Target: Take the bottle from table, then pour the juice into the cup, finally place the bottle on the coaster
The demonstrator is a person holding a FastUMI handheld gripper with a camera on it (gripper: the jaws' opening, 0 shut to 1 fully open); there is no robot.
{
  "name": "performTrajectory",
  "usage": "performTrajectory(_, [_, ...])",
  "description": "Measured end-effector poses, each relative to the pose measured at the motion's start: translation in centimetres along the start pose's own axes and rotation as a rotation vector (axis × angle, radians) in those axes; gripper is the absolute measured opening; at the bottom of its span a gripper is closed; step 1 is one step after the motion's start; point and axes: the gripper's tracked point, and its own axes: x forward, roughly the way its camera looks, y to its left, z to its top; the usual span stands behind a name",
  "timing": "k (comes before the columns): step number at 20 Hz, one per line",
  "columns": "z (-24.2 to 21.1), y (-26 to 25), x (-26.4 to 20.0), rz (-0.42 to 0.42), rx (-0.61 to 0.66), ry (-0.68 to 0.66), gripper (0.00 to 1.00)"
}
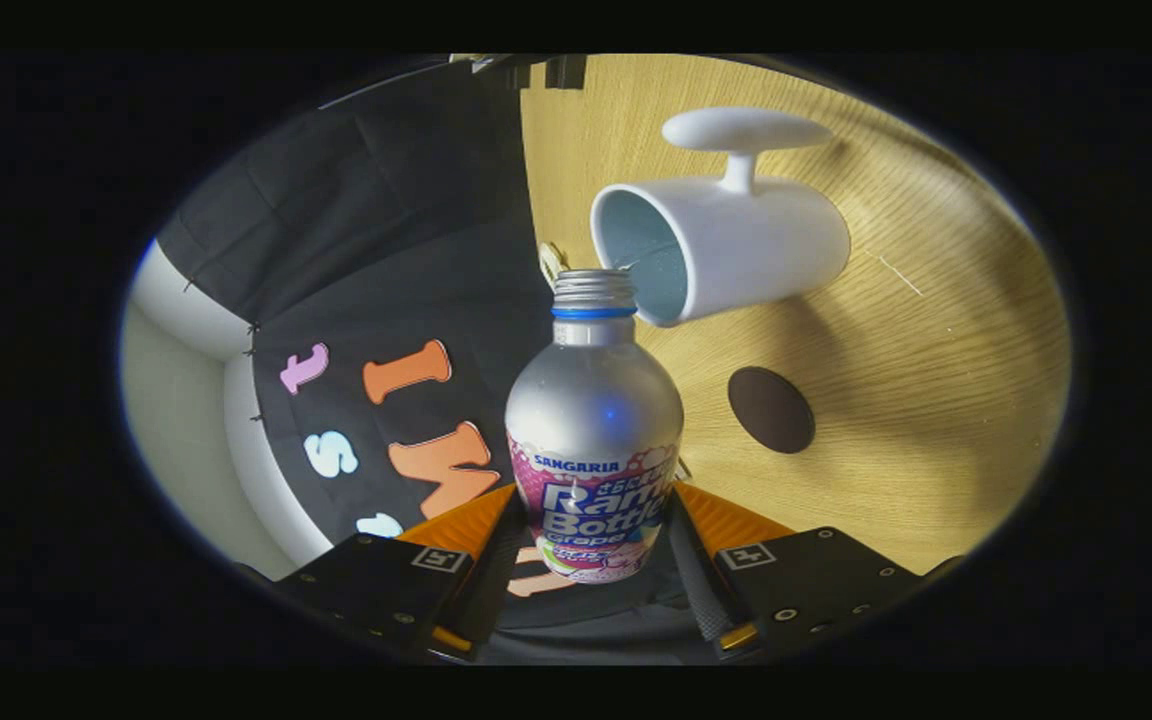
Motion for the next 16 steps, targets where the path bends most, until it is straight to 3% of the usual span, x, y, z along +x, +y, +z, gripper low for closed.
performTrajectory(16, [0.52, 0.8, -0.69, 0.0, 0.037, -0.007, 0.76])
